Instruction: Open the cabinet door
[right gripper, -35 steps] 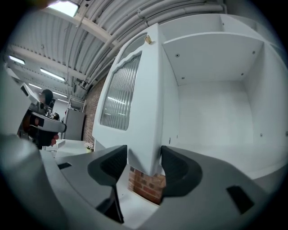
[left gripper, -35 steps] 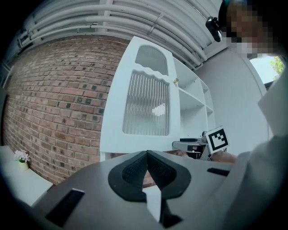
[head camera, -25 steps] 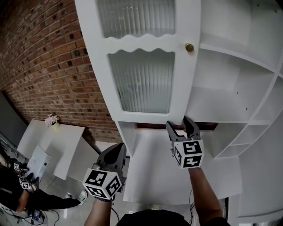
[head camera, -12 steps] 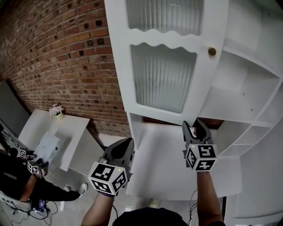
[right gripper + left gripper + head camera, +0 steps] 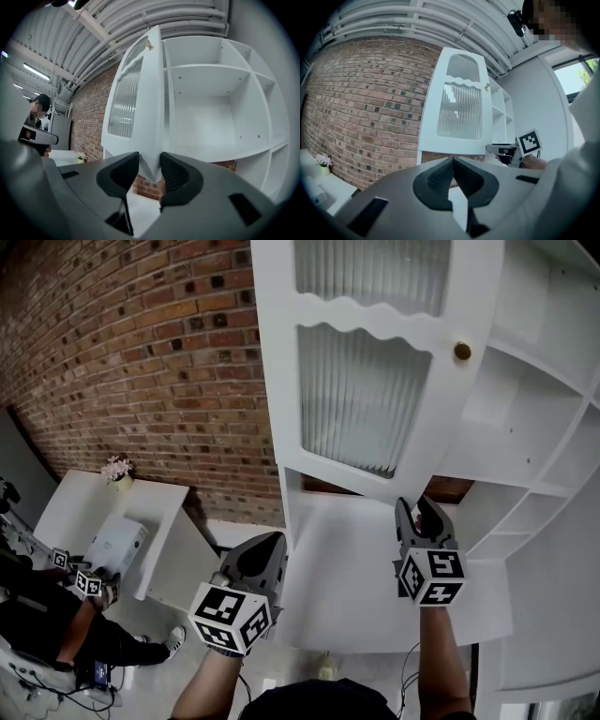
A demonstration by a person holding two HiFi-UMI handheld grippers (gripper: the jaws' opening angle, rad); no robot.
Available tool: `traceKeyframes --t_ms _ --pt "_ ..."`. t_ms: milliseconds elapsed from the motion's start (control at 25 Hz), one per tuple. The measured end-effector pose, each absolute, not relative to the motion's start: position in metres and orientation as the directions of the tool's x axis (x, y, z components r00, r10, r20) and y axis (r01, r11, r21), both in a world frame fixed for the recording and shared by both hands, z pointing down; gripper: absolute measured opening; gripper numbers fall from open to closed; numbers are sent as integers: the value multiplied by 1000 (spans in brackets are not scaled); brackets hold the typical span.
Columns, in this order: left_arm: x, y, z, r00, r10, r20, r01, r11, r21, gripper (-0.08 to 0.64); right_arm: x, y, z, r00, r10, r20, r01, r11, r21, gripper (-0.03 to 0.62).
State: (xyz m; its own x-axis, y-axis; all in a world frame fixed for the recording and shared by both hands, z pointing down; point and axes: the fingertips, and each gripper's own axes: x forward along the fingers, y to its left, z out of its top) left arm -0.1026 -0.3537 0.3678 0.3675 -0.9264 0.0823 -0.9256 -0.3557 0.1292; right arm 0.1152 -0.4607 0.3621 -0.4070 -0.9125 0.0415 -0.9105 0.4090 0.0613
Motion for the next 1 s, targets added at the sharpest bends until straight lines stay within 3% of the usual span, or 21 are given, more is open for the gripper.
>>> traceKeyframes --t_ms 1000 --pt "-153 -289 376 427 -901 77 -900 -414 136 6 74 -357 360 -316 -948 29 -947 317 57 87"
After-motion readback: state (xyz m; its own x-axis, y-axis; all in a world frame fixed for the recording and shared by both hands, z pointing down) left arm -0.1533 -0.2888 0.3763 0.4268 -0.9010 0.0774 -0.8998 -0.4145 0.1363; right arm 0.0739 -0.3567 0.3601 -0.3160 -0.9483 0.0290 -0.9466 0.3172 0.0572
